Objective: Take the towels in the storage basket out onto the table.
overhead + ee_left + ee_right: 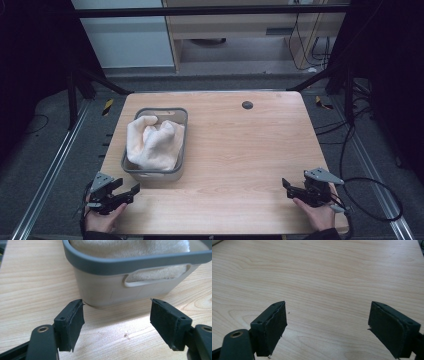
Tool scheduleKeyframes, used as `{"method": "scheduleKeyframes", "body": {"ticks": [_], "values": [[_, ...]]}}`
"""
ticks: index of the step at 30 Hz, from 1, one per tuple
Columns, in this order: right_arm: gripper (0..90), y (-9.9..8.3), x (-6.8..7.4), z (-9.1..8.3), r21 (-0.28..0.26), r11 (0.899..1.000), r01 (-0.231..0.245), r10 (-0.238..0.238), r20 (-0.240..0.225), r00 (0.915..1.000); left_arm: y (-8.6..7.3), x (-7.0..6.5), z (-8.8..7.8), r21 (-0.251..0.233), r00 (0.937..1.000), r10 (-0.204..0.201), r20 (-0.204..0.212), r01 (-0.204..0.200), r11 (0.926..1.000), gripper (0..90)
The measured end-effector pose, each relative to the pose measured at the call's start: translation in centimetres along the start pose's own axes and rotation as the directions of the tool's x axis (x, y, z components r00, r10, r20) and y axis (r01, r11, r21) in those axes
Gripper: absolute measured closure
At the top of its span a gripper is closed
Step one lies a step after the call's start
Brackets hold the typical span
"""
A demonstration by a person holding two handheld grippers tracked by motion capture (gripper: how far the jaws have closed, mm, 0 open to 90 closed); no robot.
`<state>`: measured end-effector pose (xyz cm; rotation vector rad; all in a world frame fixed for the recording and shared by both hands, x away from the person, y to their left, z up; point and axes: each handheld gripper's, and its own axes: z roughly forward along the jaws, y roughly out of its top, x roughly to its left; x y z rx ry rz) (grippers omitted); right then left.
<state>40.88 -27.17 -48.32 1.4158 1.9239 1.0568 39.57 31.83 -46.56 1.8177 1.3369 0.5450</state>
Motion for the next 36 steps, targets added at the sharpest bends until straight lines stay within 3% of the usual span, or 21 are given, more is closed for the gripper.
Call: {"method": "scheduleKeyframes", "body": {"ticks": [16, 36], "values": [[15.2, -0.1, 0.2, -0.2, -0.018, 0.999, 0.027, -0.027, 0.002, 0.9996, 1.3, -0.2, -2.0, -0.096, 1.0, -0.004, -0.005, 0.003, 0.9953, 26.6], [14.8, -0.2, 0.3, -0.3, -0.017, 0.999, 0.029, -0.029, -0.008, 0.9996, 3.8, -1.0, -3.5, -0.156, 0.9995, 0.029, 0.016, -0.026, 0.9874, 25.9]]}}
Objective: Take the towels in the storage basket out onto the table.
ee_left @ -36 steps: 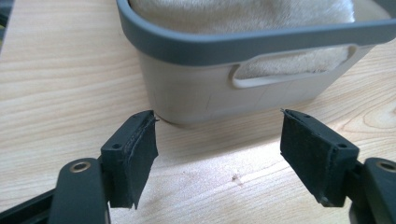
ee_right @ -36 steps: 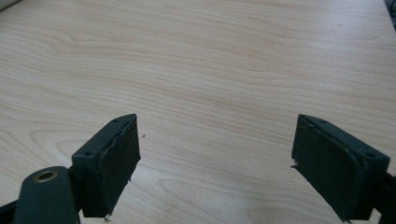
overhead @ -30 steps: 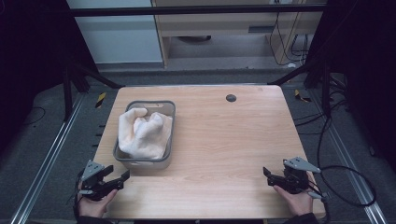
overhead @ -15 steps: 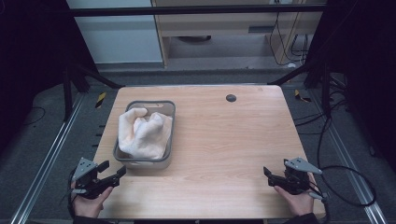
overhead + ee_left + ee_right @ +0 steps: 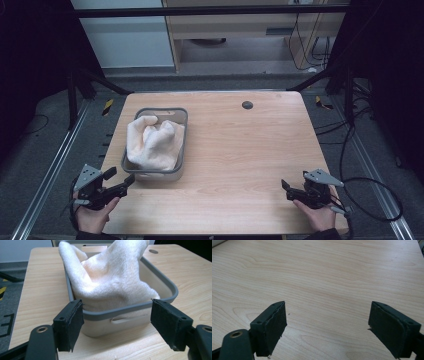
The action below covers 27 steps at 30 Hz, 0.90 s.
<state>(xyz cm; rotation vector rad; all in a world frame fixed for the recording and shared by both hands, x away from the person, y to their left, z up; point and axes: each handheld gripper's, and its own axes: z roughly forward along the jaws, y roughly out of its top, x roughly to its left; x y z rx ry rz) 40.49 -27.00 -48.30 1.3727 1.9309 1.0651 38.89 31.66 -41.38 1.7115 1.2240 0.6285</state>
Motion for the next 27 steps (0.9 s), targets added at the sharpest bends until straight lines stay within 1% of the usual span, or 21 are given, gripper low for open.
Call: {"method": "scheduleKeyframes", "body": {"ticks": [6, 9, 13, 16, 18, 19, 20, 21, 22, 23, 24, 27], "values": [[14.5, 0.0, 0.0, 0.0, -0.002, 1.0, -0.004, 0.004, -0.004, 1.0, 1.1, -0.3, -0.2, -0.009, 0.9999, 0.009, 0.012, -0.009, 0.9999, 25.9], [14.4, 0.0, 0.0, 0.0, -0.001, 1.0, 0.002, -0.002, -0.002, 1.0, 1.6, -0.4, -0.3, -0.013, 0.9997, 0.017, 0.016, -0.017, 0.9998, 25.8], [14.3, 0.0, 0.0, 0.1, -0.001, 1.0, 0.0, 0.0, -0.003, 1.0, 2.0, -0.5, -0.3, -0.009, 0.9995, 0.022, 0.023, -0.022, 0.9997, 25.5], [14.2, 0.0, 0.1, 0.1, -0.002, 1.0, -0.009, 0.009, -0.003, 1.0, 2.5, -0.5, -0.1, -0.006, 0.9995, 0.025, 0.021, -0.025, 0.9997, 25.5], [14.2, 0.0, 0.0, 0.1, -0.004, 1.0, -0.004, 0.004, 0.001, 1.0, 2.9, -0.5, 0.0, -0.002, 0.9993, 0.027, 0.025, -0.027, 0.9996, 25.2], [14.2, 0.0, 0.0, 0.1, -0.004, 1.0, -0.002, 0.002, 0.001, 1.0, 3.1, -0.6, 0.0, -0.006, 0.9992, 0.033, 0.024, -0.033, 0.9994, 25.2], [14.1, 0.0, 0.1, 0.1, 0.0, 1.0, -0.011, 0.011, -0.005, 0.9999, 3.3, -0.7, 0.1, -0.008, 0.9989, 0.037, 0.028, -0.036, 0.9993, 25.2], [14.1, 0.0, 0.0, 0.1, -0.001, 1.0, -0.004, 0.004, 0.0, 1.0, 3.5, -0.8, 0.1, -0.009, 0.9988, 0.04, 0.028, -0.04, 0.9992, 25.2], [14.1, 0.0, 0.0, 0.1, -0.001, 1.0, -0.004, 0.004, 0.0, 1.0, 3.5, -0.8, 0.1, -0.009, 0.9988, 0.04, 0.028, -0.04, 0.9992, 25.1], [14.0, 0.0, 0.1, 0.1, 0.0, 1.0, -0.013, 0.013, -0.004, 0.9999, 3.9, -0.9, 0.2, -0.015, 0.9986, 0.043, 0.03, -0.042, 0.999, 25.1], [14.0, 0.0, 0.1, 0.1, -0.002, 1.0, -0.008, 0.008, -0.001, 1.0, 3.9, -0.9, 0.2, -0.015, 0.9986, 0.043, 0.03, -0.042, 0.999, 25.1], [13.9, 0.0, 0.0, 0.1, -0.005, 1.0, -0.004, 0.004, 0.001, 1.0, 4.4, -0.9, 0.5, -0.003, 0.998, 0.045, 0.044, -0.045, 0.999, 25.0]]}}
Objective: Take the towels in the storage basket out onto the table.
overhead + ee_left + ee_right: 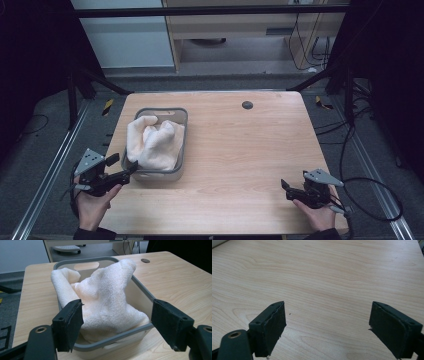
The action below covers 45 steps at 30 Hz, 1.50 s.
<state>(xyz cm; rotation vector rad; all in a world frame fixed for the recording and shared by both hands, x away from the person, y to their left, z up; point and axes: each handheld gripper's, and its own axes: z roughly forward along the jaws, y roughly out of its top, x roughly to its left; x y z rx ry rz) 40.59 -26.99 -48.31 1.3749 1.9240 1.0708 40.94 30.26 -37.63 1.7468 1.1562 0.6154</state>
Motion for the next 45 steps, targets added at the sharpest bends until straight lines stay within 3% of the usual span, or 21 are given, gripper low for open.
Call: {"method": "scheduleKeyframes", "body": {"ticks": [12, 23, 29, 45], "values": [[13.5, -0.1, 0.0, 0.1, 0.007, 1.0, 0.01, -0.01, 0.003, 0.9999, 1.5, -0.2, 1.1, 0.042, 0.9996, 0.021, 0.018, -0.022, 0.9989, 23.8], [13.0, -0.1, 0.1, 0.2, 0.02, 1.0, 0.013, -0.012, -0.007, 0.9999, 3.6, -0.5, 2.3, 0.098, 0.9975, 0.07, 0.006, -0.07, 0.9927, 23.5], [12.5, -0.1, 0.1, 0.3, 0.026, 1.0, 0.014, -0.014, -0.011, 0.9998, 4.8, -0.4, 2.9, 0.135, 0.9959, 0.091, 0.0, -0.09, 0.9867, 23.3], [11.6, -0.1, 0.1, 0.3, 0.029, 0.999, 0.017, -0.016, -0.006, 0.9998, 5.2, -0.4, 4.9, 0.226, 0.9931, 0.116, 0.009, -0.116, 0.9673, 23.5]]}}
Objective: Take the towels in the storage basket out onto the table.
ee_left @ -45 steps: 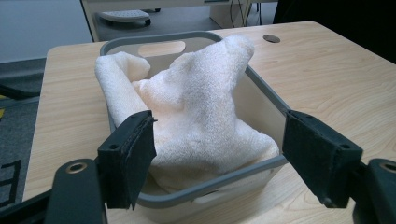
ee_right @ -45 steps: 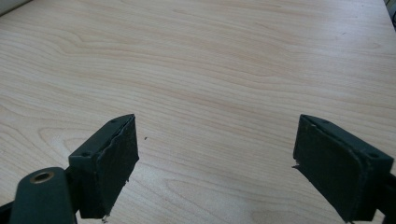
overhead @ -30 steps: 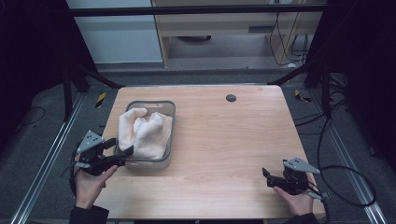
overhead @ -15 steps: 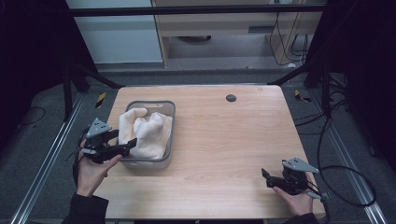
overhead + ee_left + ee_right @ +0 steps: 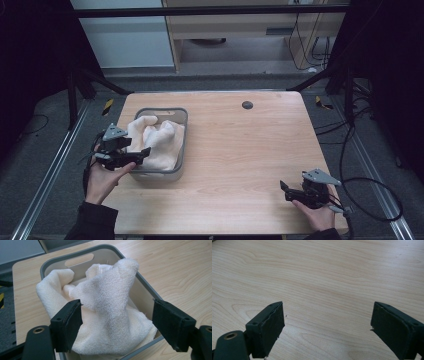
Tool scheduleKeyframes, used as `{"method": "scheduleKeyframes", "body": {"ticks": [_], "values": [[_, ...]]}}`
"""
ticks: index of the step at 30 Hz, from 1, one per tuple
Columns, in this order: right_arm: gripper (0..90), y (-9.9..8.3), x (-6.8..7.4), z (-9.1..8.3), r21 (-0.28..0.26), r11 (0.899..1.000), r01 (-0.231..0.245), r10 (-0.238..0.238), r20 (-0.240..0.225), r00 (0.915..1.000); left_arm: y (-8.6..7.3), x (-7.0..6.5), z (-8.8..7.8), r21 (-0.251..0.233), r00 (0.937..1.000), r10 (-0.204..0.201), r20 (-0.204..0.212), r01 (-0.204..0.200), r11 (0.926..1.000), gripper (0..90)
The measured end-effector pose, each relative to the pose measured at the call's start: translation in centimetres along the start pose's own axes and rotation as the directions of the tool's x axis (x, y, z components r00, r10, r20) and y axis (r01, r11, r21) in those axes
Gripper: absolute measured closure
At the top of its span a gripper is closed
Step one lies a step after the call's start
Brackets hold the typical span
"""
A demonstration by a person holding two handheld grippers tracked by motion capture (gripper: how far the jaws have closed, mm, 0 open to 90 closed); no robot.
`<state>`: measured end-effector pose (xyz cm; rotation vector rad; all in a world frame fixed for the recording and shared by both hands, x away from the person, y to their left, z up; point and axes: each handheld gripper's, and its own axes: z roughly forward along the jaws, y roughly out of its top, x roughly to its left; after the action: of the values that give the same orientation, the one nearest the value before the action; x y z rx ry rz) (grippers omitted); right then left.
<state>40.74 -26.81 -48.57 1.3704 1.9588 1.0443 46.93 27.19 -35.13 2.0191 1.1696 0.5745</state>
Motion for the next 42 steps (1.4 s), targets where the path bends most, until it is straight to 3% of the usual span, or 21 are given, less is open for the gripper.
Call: {"method": "scheduleKeyframes", "body": {"ticks": [14, 24, 42], "values": [[11.7, -0.1, 0.1, 0.1, 0.014, 1.0, 0.005, -0.005, -0.005, 1.0, 0.8, -0.1, 1.8, 0.076, 0.9997, 0.023, 0.009, -0.024, 0.9968, 27.4], [11.7, 0.0, 0.1, 0.2, 0.021, 1.0, 0.004, -0.004, -0.012, 0.9999, 1.0, -0.4, 3.1, 0.141, 0.9987, 0.049, 0.01, -0.05, 0.9888, 31.6], [11.7, -0.1, 0.2, 0.3, 0.028, 1.0, 0.011, -0.01, -0.02, 0.9998, 1.1, -0.2, 4.9, 0.205, 0.9989, 0.047, 0.008, -0.047, 0.9776, 42.7]]}}
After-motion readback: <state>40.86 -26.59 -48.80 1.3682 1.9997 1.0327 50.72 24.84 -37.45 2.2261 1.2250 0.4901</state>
